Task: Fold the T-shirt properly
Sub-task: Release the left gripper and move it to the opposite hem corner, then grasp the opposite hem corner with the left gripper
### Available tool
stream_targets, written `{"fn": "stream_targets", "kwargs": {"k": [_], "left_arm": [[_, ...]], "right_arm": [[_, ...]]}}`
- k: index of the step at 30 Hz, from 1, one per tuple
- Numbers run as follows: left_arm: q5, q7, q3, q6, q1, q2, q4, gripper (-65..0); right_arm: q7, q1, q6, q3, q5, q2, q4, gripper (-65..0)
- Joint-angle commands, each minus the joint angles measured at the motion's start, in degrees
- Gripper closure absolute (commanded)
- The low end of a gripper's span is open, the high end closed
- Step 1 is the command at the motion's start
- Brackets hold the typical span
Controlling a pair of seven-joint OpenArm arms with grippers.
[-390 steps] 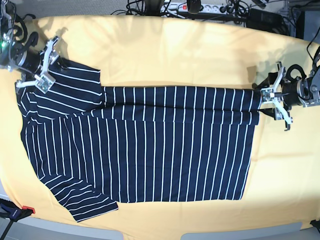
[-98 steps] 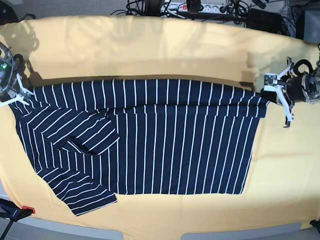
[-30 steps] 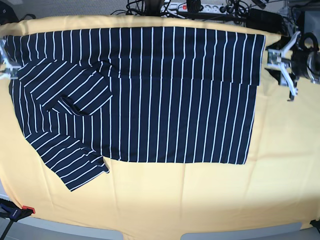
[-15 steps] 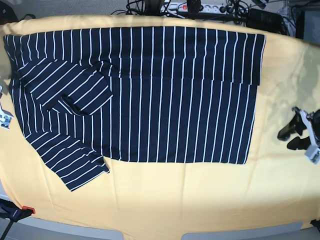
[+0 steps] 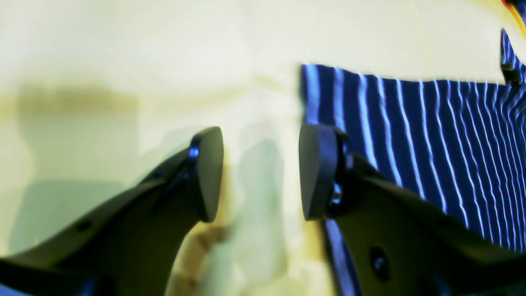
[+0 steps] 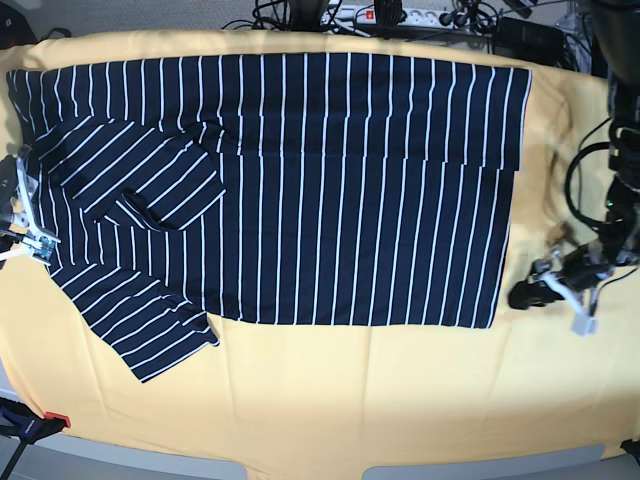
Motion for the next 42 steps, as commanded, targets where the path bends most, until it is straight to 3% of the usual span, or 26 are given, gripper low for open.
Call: {"fn": "stream_targets", "kwargs": {"k": [1,10,18,25,29,31,34,38,42], "left_arm": [[-0.5,-0.2,-0.4,-0.5,-2.3,0.3,0.4,-31.2],[7.3,-2.4,-0.4,-0.5,-2.2,7.3,-0.1,-31.2],[8.1,-2.8,-0.5,-0.4,-3.1,7.4,-1.2,-31.2],[12.4,-2.9,-0.5,6.1,-2.6,6.5,-1.3,-31.2],[16.9,-6.2,-0.5,15.5,-1.1,6.5,-1.3,-31.2],[18.6,-7.7,-0.5,18.2,-0.4,6.5,-1.3,-31.2],[17.9,-6.6,-0.5,16.4,0.3,6.7,-1.2,-31.2],[13.4,-1.4,-0.5,6.4,0.6,6.6,-1.2,-31.2],[10.1,2.4,-0.5,-0.3,0.6,6.6,-1.2,-31.2]], "right_arm": [[0.2,0.9,-0.4,0.8,-0.9,1.5,0.3,-35.1],[0.2,0.9,-1.0,0.8,-0.9,1.5,0.3,-35.1],[0.2,0.9,-1.0,0.8,-0.7,1.5,0.3,-35.1],[0.2,0.9,-1.0,0.8,-0.7,1.3,0.3,-35.1],[0.2,0.9,-1.0,0.8,-0.7,1.0,0.3,-35.1],[0.2,0.9,-1.0,0.8,-0.7,1.0,0.3,-35.1],[0.2,0.9,-1.0,0.8,-0.7,0.6,0.3,-35.1],[0.2,0.9,-1.1,0.8,-0.7,-0.7,0.3,-35.1],[0.2,0.8,-1.2,0.8,-0.7,-1.4,0.3,-35.1]]}}
